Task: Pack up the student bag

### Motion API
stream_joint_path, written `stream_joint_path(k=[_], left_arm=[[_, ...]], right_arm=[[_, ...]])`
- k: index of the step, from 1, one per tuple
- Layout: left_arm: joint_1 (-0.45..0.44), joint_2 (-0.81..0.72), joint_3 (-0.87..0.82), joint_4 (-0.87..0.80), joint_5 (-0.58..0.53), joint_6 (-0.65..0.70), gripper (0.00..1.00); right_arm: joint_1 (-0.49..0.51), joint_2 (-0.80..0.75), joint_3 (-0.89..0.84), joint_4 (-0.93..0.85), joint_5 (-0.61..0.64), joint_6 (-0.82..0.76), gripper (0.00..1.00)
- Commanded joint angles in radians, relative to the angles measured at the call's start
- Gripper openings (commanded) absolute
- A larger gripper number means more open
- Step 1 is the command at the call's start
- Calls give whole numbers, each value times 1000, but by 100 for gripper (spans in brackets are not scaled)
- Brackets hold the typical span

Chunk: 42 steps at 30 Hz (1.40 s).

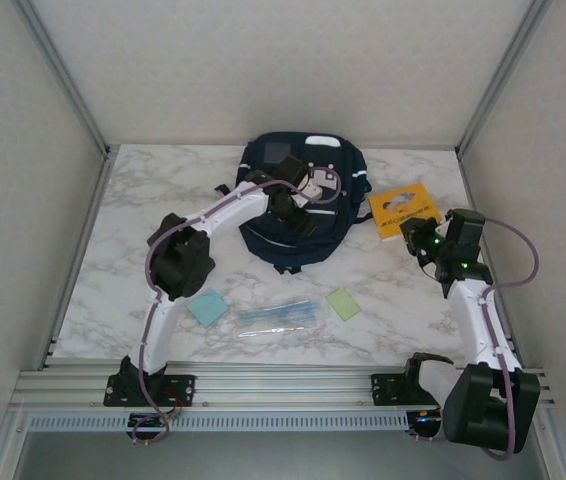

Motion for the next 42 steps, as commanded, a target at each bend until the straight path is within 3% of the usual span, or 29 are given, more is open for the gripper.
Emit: stream_joint_path(k=[1,11,12,14,17,27,33,37,42], left_arm=[[-11,40,69,-115,46,131,71],[-11,228,178,-112,-118,148,69],[-12,240,182,-108,-127,149,64],[-10,267,207,-115,-127,147,31],[-13,262,210,-114,-86,144,0],[-11,77,236,-117,167,-22,0],[13,84,465,-203,248,-226,0],[65,120,612,-189,388,-425,0],[80,114,652,-109,418,-533,0]], right_arm=[[-8,5,2,87,-75,-37,0],[-12,25,14,85,-109,-42,0],[-13,24,13,85,-110,-43,0],[-14,17,11,81,-112,-41,0],[-18,-1,16,58,-109,-51,0],[-108,-81,69,-86,-49,-106,0],[-132,-121,89,-163,-28,-138,0],[-129,-129,65,-137,-109,-111,0],[-59,-118,0,16,-188,2,0]])
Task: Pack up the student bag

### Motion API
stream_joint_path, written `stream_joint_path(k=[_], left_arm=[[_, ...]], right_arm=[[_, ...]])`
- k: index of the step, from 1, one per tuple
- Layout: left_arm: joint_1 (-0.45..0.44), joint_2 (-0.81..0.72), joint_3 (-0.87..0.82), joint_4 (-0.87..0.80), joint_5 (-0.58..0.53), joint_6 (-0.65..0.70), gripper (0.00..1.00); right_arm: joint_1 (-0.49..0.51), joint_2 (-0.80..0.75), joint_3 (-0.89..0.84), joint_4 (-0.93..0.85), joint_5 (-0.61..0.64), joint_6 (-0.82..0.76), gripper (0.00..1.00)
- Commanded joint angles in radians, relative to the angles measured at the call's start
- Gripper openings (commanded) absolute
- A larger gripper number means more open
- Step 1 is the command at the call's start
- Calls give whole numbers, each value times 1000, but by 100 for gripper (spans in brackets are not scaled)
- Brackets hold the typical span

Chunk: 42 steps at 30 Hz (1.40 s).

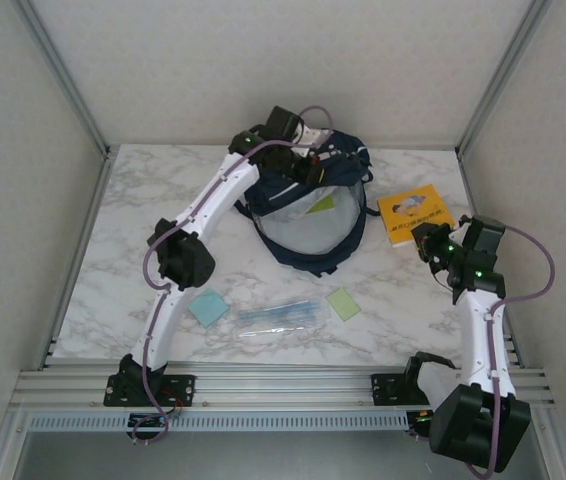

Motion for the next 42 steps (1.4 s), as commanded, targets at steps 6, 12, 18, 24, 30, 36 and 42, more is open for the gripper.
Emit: stream_joint_path(k=[6,12,18,24,30,36,42], left_arm=[[5,-12,45,156,132,-279,0],[-2,-8,48,224,161,-363,0],[-17,-16,48,228,166,-387,0],[-21,-15,48,239,164,-415,0],[-26,-17,47,246,161,-433,0],[-21,-15,35,247,116,-437,0],[-19,-10,8,255,66,-441,0]], right_arm=[[267,103,-24,408,-43,180,0],[418,315,20,627,18,215,0],[494,622,183,825,-15,138,0],[510,928,287,1083,38,123,0],[518,1203,465,1219,55,249,0],[522,1151,442,955,160,264,44],[505,997,360,638,200,236,72]])
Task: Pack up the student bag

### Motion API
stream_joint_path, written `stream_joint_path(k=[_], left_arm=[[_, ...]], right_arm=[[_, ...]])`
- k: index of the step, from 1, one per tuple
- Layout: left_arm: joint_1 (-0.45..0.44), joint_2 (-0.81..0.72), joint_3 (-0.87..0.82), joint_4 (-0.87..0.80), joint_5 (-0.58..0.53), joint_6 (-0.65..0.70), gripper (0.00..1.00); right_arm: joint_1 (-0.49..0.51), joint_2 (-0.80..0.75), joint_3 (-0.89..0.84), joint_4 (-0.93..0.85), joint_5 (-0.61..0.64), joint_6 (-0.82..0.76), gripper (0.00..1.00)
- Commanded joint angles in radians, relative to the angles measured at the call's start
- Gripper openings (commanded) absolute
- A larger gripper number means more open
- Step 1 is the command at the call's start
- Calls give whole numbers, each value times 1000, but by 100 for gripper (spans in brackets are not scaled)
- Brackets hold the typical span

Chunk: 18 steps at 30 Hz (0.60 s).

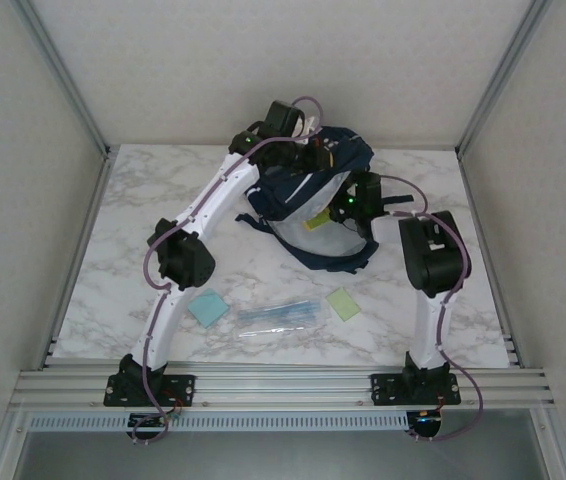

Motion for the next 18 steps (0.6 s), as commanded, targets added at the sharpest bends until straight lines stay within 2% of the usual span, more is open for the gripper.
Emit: stream_joint_path(k=[1,3,8,11,16,17,18], left_arm=[[-7,-12,3,94,-7,-35,0],[-7,-15,-12,94,-23,-32,0],[-6,-27,-66,109,-64,-23,0],[-5,-29,-101,125,-90,-29,0],[-6,-7,-132,118,-122,-52,0],[-4,-3,-131,105,-127,-59,2],[-2,-2,-133,88,-130,-68,16]], right_arm=[[-13,-100,-38,-270,54,-39,75],[-17,-153,-50,-394,59,-82,83],[-28,-323,-132,-603,89,-182,90],[-35,-457,-165,-757,161,-249,98],[-38,-685,-181,-1028,343,-364,99],[-40,-716,-183,-1067,373,-380,99],[-42,-750,-181,-1105,405,-396,99]])
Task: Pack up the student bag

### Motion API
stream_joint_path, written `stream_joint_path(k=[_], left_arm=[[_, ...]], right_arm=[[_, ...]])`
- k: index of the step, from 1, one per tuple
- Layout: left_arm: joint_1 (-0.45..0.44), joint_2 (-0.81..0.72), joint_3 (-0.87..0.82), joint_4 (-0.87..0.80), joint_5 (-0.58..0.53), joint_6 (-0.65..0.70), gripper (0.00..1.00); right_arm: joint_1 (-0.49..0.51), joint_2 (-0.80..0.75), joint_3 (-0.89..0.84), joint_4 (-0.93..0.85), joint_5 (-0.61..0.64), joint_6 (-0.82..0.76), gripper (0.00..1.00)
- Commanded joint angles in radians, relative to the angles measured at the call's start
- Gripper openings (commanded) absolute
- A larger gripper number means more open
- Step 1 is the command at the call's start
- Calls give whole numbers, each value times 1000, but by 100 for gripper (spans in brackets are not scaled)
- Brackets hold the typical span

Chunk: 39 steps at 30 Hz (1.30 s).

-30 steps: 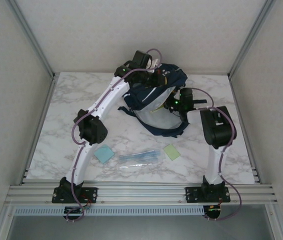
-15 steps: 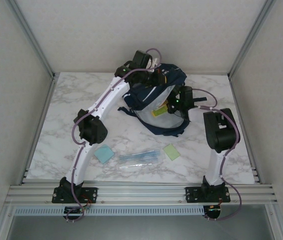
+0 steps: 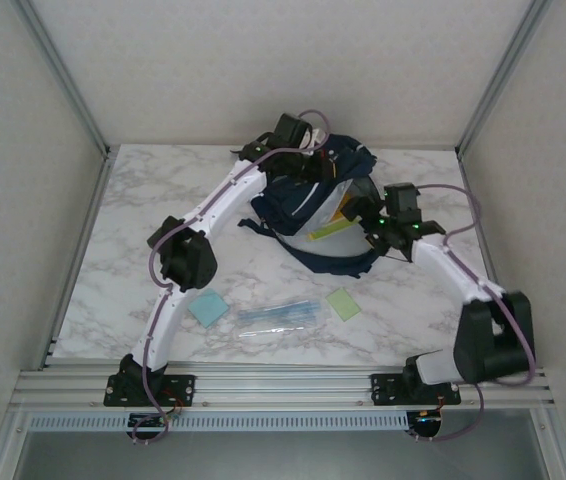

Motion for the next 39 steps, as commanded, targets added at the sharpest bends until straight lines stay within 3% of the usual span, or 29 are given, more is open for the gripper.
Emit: stream_joint_path(k=[1,4,8,12,17,22,31,35,39], left_arm=[[22,-6,-9,-11,-71,-51,31],[24,-62,-93,-24,-93,-46,51],[49,-258,-399,99,-179,-58,62],[131,-438,-717,235,-234,-101,68],[261,-503,-956,364,-204,-160,68],[318,-415,-1019,527,-163,-195,67],[314,-210,-942,709,-130,-258,65],[311,-164,-902,698,-135,-258,59],[310,-142,-899,727,-113,-283,21]], right_arm=[[-12,-104,-14,-267,173,-109,99],[-15,-149,-12,-308,185,-137,99],[-13,-183,-28,-261,124,-145,99],[-7,-182,-47,-208,61,-133,99],[21,-196,-96,-153,7,-117,99],[34,-266,-182,-96,17,-92,99],[33,-253,-244,14,25,-72,99],[34,-146,-239,121,-3,-59,97],[34,-36,-207,191,5,-65,92]])
